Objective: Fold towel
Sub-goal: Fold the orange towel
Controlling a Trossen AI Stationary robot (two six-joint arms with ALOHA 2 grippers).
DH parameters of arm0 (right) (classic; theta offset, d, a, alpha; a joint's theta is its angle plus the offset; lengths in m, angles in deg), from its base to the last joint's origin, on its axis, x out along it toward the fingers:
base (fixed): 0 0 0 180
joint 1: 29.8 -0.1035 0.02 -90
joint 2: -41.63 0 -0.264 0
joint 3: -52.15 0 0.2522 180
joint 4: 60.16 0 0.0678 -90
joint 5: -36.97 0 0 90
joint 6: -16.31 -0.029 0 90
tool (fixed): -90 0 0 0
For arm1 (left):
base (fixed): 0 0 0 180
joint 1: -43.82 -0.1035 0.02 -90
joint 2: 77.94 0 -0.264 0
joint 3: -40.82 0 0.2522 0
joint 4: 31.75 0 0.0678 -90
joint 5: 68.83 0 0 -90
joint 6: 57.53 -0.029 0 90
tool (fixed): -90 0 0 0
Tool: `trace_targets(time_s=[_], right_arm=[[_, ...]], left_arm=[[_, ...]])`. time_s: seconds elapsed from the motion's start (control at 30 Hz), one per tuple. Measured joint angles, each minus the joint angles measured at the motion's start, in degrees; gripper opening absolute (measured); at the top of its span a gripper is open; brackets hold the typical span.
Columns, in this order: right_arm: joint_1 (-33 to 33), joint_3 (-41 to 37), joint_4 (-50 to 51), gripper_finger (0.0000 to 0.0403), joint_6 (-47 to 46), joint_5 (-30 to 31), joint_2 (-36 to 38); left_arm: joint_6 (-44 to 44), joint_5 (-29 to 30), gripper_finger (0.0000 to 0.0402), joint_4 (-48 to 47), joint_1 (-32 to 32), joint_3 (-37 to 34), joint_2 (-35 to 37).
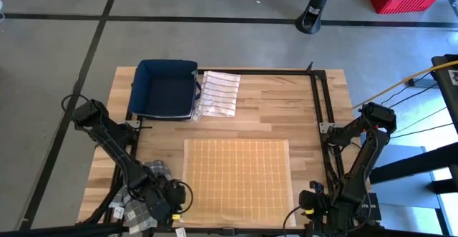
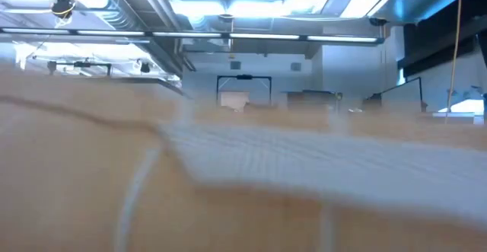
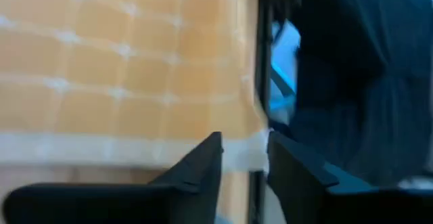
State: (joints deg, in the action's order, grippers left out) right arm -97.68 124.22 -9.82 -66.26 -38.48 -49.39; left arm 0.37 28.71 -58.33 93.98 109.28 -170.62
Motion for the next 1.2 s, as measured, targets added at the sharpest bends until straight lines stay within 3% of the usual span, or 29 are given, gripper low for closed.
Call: trace_targets(time_s=[0.13, 0.2, 0.3, 0.43, 0.63, 0.73, 0.93, 1.2], right_arm=[[0.0, 0.1, 0.0, 0.0126, -0.9, -0.5, 0.1], [0.5, 0.1, 0.0, 0.0135, -0.7, -0.8, 0.1], [1.8, 0.1, -0.1, 0.0142, 2.8, 1.3, 0.1], [5.0, 0.1, -0.7, 0.0142, 13.2, 11.9, 0.1], [12.0, 0.2, 1.9, 0.0142, 29.7, 21.5, -1.0], [16.3, -0.5, 2.1, 0.0142, 36.5, 19.5, -2.1], [22.5, -6.8, -0.1, 0.0142, 42.6, 8.3, -3.0], [25.9, -15.0, 3.0, 0.0142, 46.9, 4.1, -0.1]], left_arm=[[3.5, -14.8, 0.0147, -0.2, -1.8, 0.0, 0.4], [5.5, -17.8, 0.0154, -0.1, -2.9, 0.0, 1.1], [0.9, -9.2, 0.0156, 0.1, -4.1, 0.0, 1.9], [-7.0, 5.8, 0.0156, -1.9, -6.0, 0.0, 0.9], [-10.9, 8.1, 0.0157, -11.8, -12.3, 0.0, -3.5], [-11.9, 7.8, 0.0157, -15.9, -15.2, 0.0, -6.1], [-13.0, 5.0, 0.0157, -19.4, -18.6, 0.4, -8.7], [-12.1, 5.8, 0.0157, -20.7, -22.3, 0.2, -8.8]])
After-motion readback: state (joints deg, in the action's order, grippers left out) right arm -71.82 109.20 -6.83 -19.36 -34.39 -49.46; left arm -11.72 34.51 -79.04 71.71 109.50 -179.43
